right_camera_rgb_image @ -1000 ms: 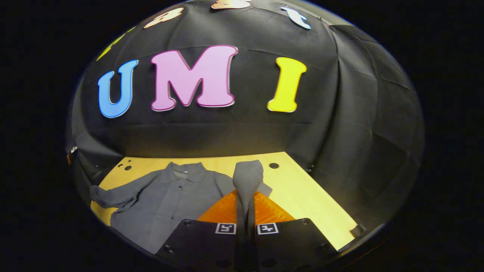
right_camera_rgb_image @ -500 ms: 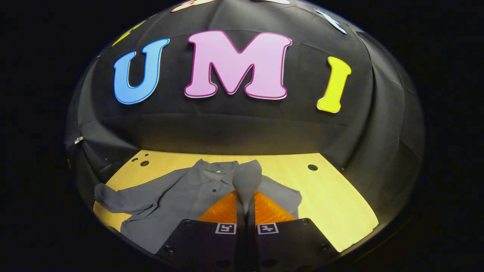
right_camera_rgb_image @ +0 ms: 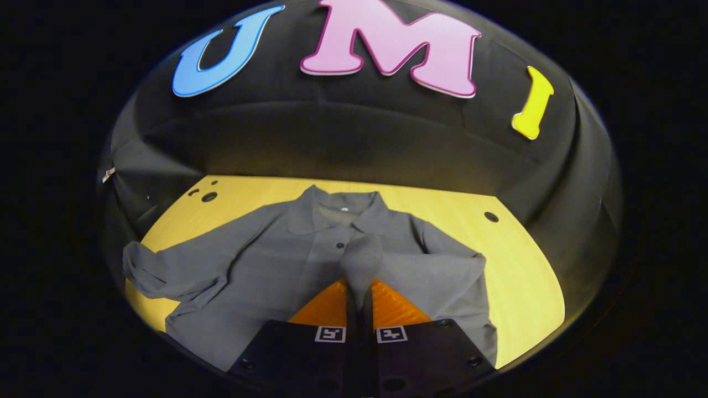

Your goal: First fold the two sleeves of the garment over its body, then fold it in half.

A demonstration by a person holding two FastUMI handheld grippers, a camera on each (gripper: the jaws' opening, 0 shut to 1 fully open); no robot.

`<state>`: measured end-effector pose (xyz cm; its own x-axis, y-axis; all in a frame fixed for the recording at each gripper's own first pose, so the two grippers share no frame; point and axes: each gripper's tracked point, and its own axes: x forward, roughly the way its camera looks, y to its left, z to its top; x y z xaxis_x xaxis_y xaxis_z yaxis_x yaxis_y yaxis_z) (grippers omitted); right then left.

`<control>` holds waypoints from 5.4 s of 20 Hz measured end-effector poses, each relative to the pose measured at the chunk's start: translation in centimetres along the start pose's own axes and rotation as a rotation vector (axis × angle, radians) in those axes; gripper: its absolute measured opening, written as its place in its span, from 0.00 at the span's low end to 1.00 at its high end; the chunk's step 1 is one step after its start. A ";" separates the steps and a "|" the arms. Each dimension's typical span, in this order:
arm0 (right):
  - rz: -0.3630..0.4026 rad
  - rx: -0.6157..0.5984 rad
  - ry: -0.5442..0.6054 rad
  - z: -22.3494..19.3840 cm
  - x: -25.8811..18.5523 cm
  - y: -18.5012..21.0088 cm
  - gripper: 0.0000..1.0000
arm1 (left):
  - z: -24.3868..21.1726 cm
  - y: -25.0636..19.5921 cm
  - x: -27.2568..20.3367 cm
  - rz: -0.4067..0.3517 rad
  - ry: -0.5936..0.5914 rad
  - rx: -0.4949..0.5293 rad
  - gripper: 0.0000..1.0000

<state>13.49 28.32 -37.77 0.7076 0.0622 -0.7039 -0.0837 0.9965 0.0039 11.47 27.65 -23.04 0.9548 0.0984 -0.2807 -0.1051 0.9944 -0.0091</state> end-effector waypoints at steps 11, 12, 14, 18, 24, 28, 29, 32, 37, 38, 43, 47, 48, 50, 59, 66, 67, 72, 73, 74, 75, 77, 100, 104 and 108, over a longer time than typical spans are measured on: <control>0.069 -0.013 0.155 -5.5 4.7 5.6 0.14 | -7.5 3.0 6.2 0.049 0.133 -0.012 0.98; 0.092 -0.002 0.163 -5.8 4.6 6.3 0.13 | -7.9 3.1 6.6 0.054 0.143 -0.011 0.98; 0.140 0.018 0.172 -5.9 4.2 7.4 0.37 | -8.5 3.2 7.4 0.061 0.160 -0.009 0.98; 0.259 0.072 0.174 -5.3 2.1 10.4 0.44 | -9.7 3.1 8.9 0.068 0.202 0.002 0.98; 0.340 0.131 0.132 -3.5 -2.8 11.3 0.57 | -11.5 3.4 10.8 0.079 0.261 0.017 0.98; 0.319 0.085 0.137 -4.7 -5.6 8.5 0.57 | -14.3 2.8 11.7 0.087 0.376 0.061 0.98; 0.311 0.085 0.146 -5.2 -6.1 7.7 0.56 | -13.7 3.0 12.3 0.086 0.344 0.056 0.98; 0.280 0.113 0.161 -6.3 -7.5 5.3 0.56 | -14.2 2.1 11.6 0.033 0.369 0.034 0.96; 0.241 0.149 0.154 -6.9 -9.4 1.9 0.57 | -13.8 0.8 12.0 0.005 0.401 0.065 0.10; 0.235 0.149 0.148 -6.9 -9.9 1.2 0.57 | -13.5 0.7 11.8 0.004 0.410 0.055 0.06; 0.203 0.178 0.122 -6.7 -11.2 -2.5 0.56 | -8.8 0.8 10.1 0.039 0.312 -0.013 0.02; 0.177 0.197 0.103 -6.9 -12.2 -5.3 0.56 | -4.0 -1.0 8.0 0.034 0.222 0.000 0.05; 0.172 0.205 0.096 -7.0 -12.4 -6.0 0.56 | -2.9 -1.7 7.5 0.030 0.203 0.000 0.05; 0.162 0.215 0.085 -7.1 -12.7 -7.4 0.56 | -0.4 -3.9 6.4 0.011 0.162 -0.015 0.05; 0.120 0.286 0.063 -7.8 -12.4 -14.4 0.56 | 7.4 -17.5 4.1 -0.135 0.037 0.002 0.05; 0.094 0.340 0.070 -9.5 -12.0 -19.8 0.56 | 7.3 -29.8 3.9 -0.274 0.059 0.019 0.05; 0.090 0.348 0.072 -9.8 -12.1 -20.6 0.57 | 7.0 -31.2 3.9 -0.287 0.067 0.023 0.05; 0.071 0.383 0.092 -11.6 -11.7 -24.2 0.56 | 4.7 -37.7 4.5 -0.338 0.115 0.049 0.05; 0.072 0.387 0.097 -11.9 -11.6 -24.8 0.57 | 4.0 -38.8 4.7 -0.344 0.128 0.052 0.05; 0.074 0.388 0.099 -12.2 -11.5 -25.3 0.56 | 3.4 -39.9 4.9 -0.348 0.142 0.054 0.05; 0.078 0.385 0.100 -12.4 -11.4 -25.8 0.57 | 2.7 -41.2 5.0 -0.353 0.156 0.056 0.05; 0.084 0.372 0.112 -13.1 -11.0 -26.8 0.56 | 1.4 -43.2 5.5 -0.355 0.178 0.071 0.06; 0.141 0.341 0.173 -15.3 -7.4 -30.5 0.56 | -10.0 -57.0 5.3 -0.553 0.352 0.119 0.62; 0.140 0.333 0.167 -15.0 -8.2 -29.5 0.57 | -7.7 -58.3 2.6 -0.673 0.304 0.045 0.86; 0.150 0.312 0.164 -14.9 -9.6 -27.6 0.57 | -6.2 -56.5 0.1 -0.701 0.258 0.046 0.91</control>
<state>-1.47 -0.64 -41.66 0.5800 0.2238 -0.7833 0.0582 0.9477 0.3138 15.75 -28.74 -28.54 0.6976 -0.5656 -0.4398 0.5212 0.8218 -0.2303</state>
